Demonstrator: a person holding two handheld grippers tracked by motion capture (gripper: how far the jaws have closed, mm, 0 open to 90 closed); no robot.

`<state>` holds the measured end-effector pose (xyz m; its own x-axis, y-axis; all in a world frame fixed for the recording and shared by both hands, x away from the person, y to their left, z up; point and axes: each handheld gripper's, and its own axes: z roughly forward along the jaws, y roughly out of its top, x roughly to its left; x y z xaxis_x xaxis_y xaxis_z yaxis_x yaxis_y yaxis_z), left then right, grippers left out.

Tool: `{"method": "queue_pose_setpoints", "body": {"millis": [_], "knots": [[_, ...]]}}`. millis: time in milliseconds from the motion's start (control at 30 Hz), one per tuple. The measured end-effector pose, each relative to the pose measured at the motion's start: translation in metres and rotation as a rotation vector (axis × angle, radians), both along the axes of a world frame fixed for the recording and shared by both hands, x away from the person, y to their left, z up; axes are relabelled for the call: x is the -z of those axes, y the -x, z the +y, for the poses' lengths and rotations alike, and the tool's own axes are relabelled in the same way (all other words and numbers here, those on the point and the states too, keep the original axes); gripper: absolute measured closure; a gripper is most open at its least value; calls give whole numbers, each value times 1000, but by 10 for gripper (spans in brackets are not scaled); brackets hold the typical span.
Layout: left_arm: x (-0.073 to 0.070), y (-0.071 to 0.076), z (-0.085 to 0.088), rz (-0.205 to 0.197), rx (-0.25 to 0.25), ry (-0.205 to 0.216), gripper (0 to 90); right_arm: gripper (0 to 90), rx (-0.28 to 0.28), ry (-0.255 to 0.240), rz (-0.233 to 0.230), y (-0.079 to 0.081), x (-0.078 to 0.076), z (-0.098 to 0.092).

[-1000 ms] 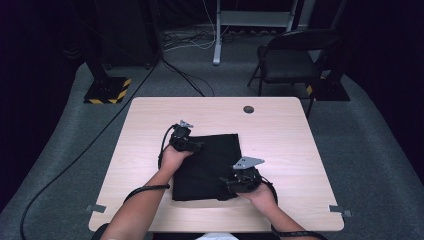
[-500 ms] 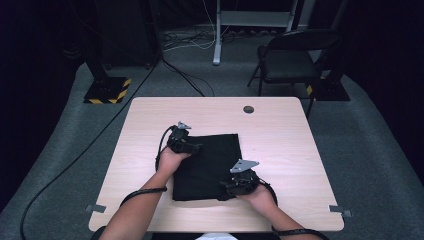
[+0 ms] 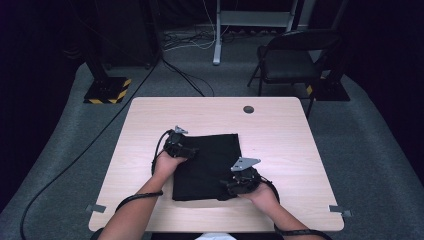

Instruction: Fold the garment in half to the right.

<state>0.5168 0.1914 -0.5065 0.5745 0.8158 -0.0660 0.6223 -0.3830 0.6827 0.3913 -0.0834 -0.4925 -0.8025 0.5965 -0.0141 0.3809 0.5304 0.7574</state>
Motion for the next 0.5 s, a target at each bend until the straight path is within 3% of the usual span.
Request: {"method": "queue_pose_setpoints", "body": {"millis": [200, 500], "knots": [[0, 2, 0, -10, 1, -21, 171, 359, -27, 17, -11, 8, -5, -11], [-22, 17, 13, -39, 25, -26, 168, 367, -19, 61, 31, 3, 12, -17]]}}
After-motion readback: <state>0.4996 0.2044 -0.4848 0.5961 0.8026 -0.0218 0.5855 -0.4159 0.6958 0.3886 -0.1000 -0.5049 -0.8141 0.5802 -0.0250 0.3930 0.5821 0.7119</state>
